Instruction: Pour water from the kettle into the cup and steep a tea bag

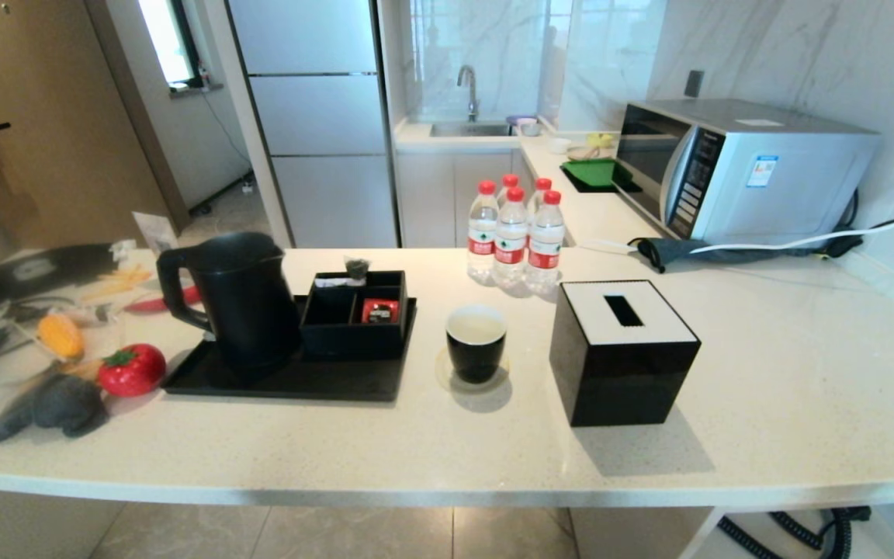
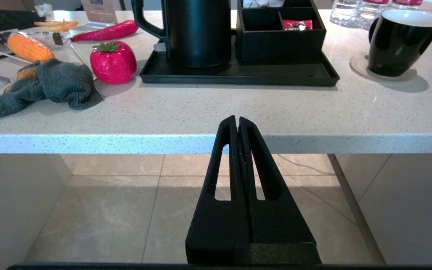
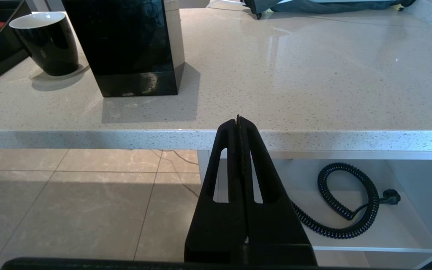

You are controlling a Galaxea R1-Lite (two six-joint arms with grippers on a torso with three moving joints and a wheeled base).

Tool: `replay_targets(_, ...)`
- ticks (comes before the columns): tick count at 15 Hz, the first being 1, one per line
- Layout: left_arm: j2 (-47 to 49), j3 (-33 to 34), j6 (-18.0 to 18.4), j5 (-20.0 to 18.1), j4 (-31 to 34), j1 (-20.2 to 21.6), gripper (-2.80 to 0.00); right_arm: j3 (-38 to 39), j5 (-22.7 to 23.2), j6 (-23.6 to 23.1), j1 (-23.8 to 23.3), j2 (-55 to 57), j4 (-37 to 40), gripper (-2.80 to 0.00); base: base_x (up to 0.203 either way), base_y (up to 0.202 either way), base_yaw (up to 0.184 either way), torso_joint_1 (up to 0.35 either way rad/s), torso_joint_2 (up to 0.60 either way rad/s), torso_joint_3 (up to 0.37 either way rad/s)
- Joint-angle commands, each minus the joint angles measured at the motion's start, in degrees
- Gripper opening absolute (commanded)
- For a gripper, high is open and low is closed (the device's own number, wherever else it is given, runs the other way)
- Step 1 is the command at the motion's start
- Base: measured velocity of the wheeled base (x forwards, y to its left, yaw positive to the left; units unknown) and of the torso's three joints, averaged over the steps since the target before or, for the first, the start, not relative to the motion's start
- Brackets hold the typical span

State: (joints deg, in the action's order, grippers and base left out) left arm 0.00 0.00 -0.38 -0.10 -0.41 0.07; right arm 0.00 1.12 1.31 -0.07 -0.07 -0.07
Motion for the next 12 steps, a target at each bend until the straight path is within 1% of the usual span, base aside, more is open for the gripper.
replay_targets(1, 0.0, 0.0, -0.05, 0.01, -0.02, 0.01, -2.8, 0.0, 0.02, 0.01, -0.01, 0.07, -0.01, -2.8, 0.0, 0.0, 0.0, 0.0, 0.0, 0.0)
replay_targets(10, 0.0, 0.0, -0.06, 0.01, -0.02, 0.01, -2.8, 0.0, 0.02, 0.01, 0.07, 0.07, -0.01, -2.8, 0.0, 0.0, 0.0, 0.0, 0.0, 0.0)
replay_targets(11, 0.0, 0.0, -0.7, -0.06, -0.11, 0.01, -2.8, 0.0, 0.02, 0.01, 0.06, 0.07, -0.01, -2.8, 0.0, 0.0, 0.0, 0.0, 0.0, 0.0)
replay_targets(12, 0.0, 0.0, -2.75, 0.15, -0.11, 0.01, -2.8, 0.0, 0.02, 0.01, -0.01, 0.07, -0.01, -2.8, 0.0, 0.0, 0.0, 0.0, 0.0, 0.0)
